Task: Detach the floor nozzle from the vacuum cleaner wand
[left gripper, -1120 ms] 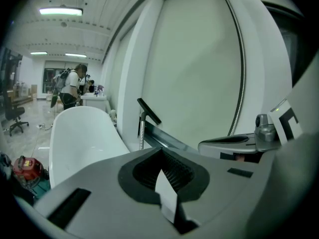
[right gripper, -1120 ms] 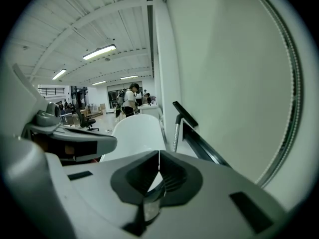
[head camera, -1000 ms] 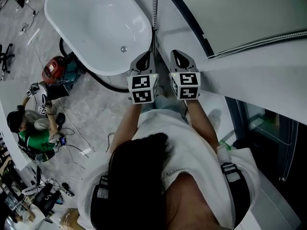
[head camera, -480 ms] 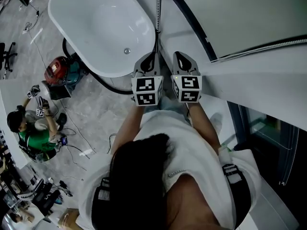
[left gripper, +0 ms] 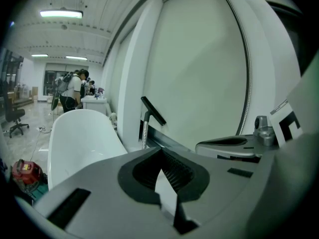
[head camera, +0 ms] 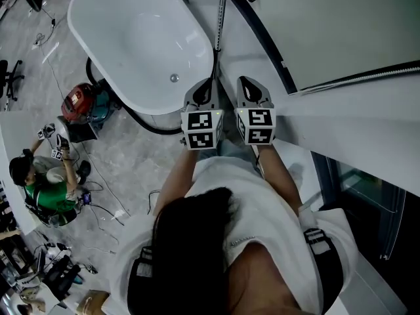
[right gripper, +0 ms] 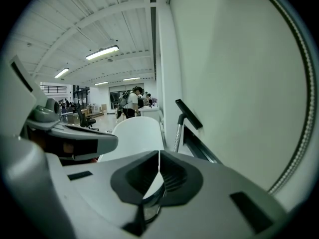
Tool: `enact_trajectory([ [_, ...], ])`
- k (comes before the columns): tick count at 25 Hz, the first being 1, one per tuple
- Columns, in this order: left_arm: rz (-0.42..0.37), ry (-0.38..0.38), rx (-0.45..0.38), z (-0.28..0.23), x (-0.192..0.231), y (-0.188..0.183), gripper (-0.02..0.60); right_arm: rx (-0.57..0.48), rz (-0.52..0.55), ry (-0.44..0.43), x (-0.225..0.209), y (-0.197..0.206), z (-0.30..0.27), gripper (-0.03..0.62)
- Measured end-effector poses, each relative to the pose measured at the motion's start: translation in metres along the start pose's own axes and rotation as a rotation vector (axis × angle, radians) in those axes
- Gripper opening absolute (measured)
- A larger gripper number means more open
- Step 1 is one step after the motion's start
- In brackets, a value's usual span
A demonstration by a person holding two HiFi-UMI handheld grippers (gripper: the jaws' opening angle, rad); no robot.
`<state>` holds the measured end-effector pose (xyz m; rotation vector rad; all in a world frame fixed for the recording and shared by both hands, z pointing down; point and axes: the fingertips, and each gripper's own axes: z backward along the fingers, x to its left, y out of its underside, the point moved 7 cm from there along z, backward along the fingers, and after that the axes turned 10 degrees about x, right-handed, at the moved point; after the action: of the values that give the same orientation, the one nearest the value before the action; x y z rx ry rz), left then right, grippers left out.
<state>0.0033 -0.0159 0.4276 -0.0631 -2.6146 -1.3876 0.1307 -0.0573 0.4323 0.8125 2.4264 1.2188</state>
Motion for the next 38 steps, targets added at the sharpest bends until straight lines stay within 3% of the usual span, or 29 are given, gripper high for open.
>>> enact_trajectory([
  [12,-0.013,0.044,0.004,-0.027,0.001,-0.025,-0.003,0.000,-0.027,0.027,-0.014,-0.015,-0.011,0.017],
  [19,-0.061,0.056,0.023,-0.047,-0.003,-0.030,0.002,-0.005,-0.050,0.055,-0.025,-0.017,-0.017,0.017],
  [38,-0.092,0.129,0.044,-0.125,0.051,-0.087,0.021,0.022,-0.099,0.110,-0.037,-0.063,-0.089,0.017],
])
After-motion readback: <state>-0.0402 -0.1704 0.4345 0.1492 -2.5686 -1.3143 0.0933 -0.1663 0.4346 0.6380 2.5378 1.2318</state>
